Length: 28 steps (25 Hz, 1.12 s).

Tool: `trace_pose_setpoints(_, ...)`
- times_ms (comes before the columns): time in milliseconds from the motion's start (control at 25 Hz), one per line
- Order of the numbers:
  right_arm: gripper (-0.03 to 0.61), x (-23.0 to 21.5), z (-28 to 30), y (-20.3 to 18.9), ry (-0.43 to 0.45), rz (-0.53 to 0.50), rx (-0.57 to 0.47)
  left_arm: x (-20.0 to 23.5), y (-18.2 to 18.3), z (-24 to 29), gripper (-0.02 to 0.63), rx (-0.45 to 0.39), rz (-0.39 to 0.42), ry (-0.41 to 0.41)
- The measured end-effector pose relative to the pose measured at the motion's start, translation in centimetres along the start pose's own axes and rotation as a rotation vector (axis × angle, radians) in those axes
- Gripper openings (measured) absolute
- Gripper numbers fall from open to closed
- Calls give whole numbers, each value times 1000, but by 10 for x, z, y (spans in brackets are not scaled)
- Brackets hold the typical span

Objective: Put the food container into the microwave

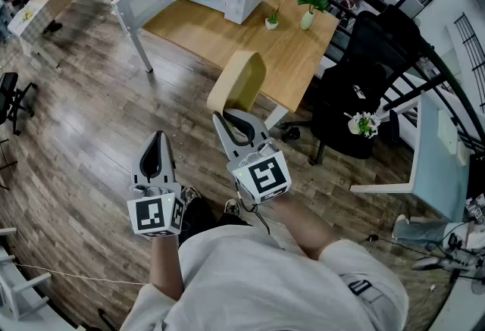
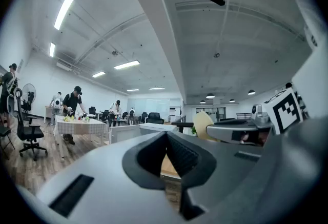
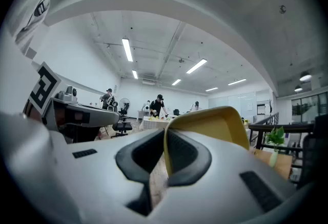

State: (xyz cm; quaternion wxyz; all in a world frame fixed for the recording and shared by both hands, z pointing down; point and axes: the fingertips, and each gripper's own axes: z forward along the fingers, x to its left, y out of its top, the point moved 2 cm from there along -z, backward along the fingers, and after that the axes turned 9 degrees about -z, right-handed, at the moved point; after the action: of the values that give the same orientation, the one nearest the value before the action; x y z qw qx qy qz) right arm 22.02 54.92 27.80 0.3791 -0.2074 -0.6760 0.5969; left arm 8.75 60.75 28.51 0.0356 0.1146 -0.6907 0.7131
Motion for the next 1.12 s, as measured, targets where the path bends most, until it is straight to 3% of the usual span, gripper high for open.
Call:
trace_pose_setpoints(280,25,19,40,-6,-8,18,-6,37,-8,20,12,38,-24,-61)
trace_pose_setpoints(800,25,21,125,-21,-60,18,99,112,5,78,12,58,-73,-191)
trace_pose_setpoints(1120,25,-14,167,-46,-36,46,127,115,-4,132,12,98,-88,-207)
